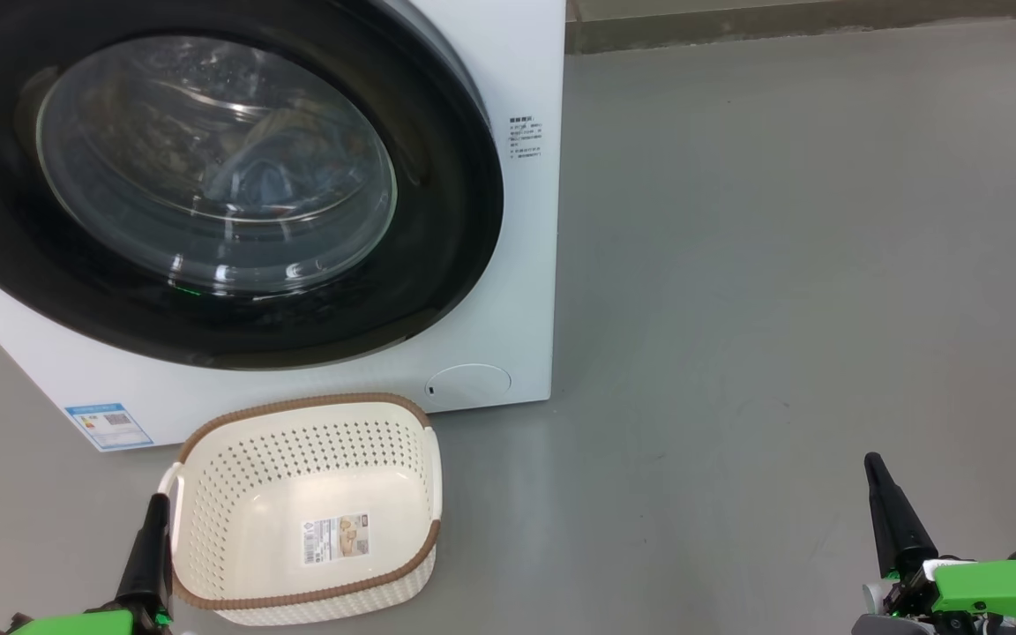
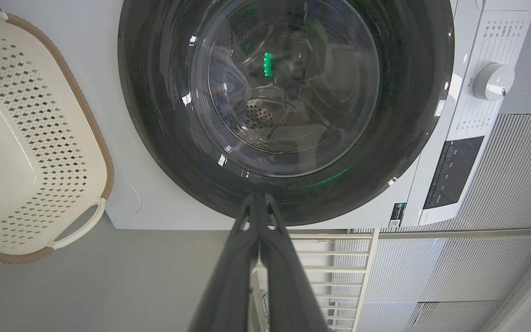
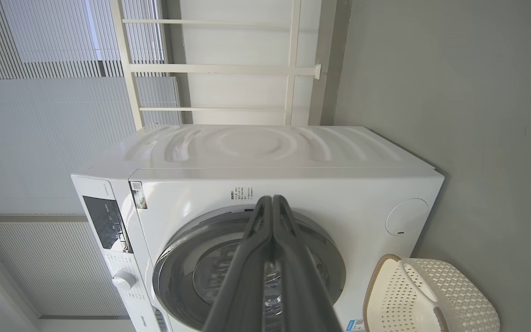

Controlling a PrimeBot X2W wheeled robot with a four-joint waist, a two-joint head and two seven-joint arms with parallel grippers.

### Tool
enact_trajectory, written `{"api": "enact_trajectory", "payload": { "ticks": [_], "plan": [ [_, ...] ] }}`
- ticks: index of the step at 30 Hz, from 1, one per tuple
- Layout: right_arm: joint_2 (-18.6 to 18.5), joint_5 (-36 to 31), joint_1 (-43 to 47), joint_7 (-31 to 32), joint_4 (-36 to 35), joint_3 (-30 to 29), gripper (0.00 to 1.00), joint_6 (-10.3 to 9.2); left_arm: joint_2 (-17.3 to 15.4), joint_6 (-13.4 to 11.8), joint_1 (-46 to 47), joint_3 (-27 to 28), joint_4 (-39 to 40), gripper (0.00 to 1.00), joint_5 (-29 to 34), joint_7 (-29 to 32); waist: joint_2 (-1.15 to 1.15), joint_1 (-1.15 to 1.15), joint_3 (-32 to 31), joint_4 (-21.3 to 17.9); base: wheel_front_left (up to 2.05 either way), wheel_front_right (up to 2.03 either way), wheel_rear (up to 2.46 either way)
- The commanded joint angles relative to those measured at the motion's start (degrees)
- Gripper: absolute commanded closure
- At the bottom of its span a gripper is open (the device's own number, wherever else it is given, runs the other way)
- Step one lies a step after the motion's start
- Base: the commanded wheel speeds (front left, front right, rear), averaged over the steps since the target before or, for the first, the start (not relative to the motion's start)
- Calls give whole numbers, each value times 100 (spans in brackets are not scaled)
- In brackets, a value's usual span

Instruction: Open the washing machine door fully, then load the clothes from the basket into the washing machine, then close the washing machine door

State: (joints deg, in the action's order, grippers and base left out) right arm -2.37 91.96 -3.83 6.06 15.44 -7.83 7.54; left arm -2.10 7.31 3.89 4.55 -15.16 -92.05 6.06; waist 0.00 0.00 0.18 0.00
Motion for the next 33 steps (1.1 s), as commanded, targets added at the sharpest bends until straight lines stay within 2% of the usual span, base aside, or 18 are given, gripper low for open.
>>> {"api": "enact_trajectory", "payload": {
  "ticks": [1, 33],
  "plan": [
    [-52, 16, -236, 47, -142, 125, 100, -5, -83, 18, 230, 195, 111, 100, -12, 42, 0, 0, 0, 0, 0, 0, 0],
    [-51, 15, -236, 48, -142, 125, 100, -5, -81, 18, 230, 199, 111, 100, -10, 44, 0, 0, 0, 0, 0, 0, 0]
  ]
}}
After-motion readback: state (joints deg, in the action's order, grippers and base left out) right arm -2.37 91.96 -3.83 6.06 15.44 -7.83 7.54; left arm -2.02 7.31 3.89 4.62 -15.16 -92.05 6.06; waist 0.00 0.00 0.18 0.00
